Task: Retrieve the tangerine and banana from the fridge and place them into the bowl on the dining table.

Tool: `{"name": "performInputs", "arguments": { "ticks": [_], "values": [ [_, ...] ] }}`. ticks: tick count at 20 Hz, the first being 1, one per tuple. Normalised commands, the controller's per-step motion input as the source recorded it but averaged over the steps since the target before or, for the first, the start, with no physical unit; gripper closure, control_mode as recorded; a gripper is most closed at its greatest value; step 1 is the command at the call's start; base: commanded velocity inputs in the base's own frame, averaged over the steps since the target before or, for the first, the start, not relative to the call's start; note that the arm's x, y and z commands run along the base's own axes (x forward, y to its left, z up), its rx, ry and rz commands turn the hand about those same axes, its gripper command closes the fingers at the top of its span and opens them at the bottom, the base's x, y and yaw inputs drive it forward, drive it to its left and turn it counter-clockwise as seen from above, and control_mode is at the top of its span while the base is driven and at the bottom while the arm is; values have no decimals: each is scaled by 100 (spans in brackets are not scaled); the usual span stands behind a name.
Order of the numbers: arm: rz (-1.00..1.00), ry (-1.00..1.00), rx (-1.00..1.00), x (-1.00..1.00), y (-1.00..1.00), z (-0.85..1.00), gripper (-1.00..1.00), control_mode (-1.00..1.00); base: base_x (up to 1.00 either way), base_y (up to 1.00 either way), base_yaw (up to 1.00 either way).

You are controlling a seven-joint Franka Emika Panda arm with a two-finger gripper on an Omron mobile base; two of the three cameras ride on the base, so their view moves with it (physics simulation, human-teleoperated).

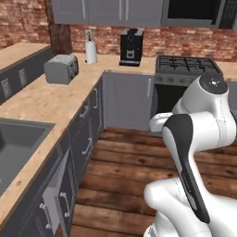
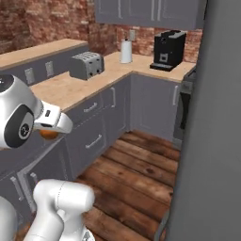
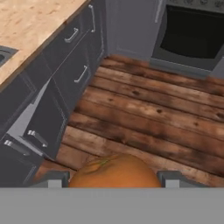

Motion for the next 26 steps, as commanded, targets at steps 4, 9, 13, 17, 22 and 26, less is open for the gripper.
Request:
{"name": "performInputs", "arguments": {
  "ticks": [4,9,13,17,22,26],
  "values": [
    [0,0,0,0,0,0,100,100,-99,11,6],
    [0,0,0,0,0,0,100,100,-99,13,5],
    [0,0,0,0,0,0,100,100,-91,22,4],
    [0,0,0,0,0,0,100,100,-85,35,4],
    [0,0,0,0,0,0,100,100,-76,49,3],
    [0,0,0,0,0,0,100,100,-60,68,0]
  ]
}}
